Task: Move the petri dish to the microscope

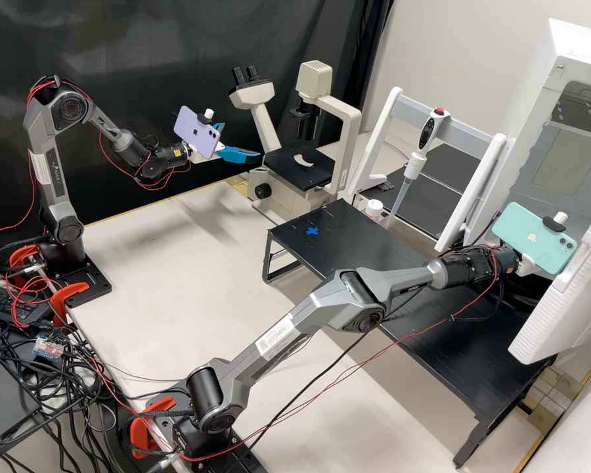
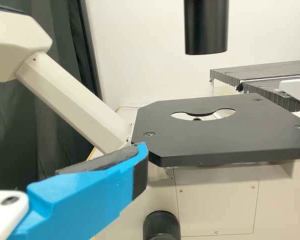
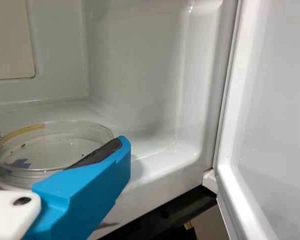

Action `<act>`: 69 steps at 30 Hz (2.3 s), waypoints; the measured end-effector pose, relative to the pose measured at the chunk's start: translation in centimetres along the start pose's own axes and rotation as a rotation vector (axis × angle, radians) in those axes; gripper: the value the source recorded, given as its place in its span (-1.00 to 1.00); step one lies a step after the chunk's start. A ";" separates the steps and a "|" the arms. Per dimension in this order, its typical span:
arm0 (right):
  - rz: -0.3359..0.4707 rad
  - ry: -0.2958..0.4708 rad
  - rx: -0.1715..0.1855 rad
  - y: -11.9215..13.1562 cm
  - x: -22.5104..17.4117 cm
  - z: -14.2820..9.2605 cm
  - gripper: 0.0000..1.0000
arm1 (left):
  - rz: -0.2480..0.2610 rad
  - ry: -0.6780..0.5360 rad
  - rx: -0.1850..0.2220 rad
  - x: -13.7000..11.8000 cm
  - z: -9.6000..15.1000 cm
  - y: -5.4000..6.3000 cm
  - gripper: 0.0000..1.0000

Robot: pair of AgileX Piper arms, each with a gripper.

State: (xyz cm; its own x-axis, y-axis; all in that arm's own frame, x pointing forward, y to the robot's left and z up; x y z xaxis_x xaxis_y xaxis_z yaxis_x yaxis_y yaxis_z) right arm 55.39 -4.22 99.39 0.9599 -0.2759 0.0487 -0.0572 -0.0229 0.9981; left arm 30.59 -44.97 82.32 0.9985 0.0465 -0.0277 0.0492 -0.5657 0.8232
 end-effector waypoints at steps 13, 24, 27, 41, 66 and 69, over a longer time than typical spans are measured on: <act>0.001 0.021 -0.012 0.3 -2.4 -0.6 -1.00 | 0.000 0.000 0.000 0.0 0.0 0.0 1.00; -0.033 0.027 -0.015 1.6 -6.5 -0.5 -1.00 | 0.000 0.000 0.000 0.0 0.0 0.0 1.00; -0.039 0.027 -0.015 1.8 -7.2 -0.4 -1.00 | 0.000 0.000 0.000 0.0 0.0 0.0 1.00; -0.099 0.011 0.008 2.4 -12.8 0.6 -1.00 | 0.000 0.000 0.000 0.0 0.0 0.0 1.00; -0.186 0.092 -0.108 -1.3 -26.5 -2.5 -1.00 | 0.000 0.000 0.000 0.0 0.0 0.0 1.00; -0.204 0.127 -0.126 -2.1 -27.5 -3.3 -1.00 | 0.000 0.000 0.000 0.0 0.0 0.0 1.00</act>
State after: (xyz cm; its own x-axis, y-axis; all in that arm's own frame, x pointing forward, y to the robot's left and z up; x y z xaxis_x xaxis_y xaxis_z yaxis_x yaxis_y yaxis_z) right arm 30.04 6.57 96.06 0.9752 -0.1554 -0.1578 0.1682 0.0560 0.9842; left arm 30.59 -44.97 82.32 0.9985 0.0465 -0.0277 0.0492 -0.5657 0.8232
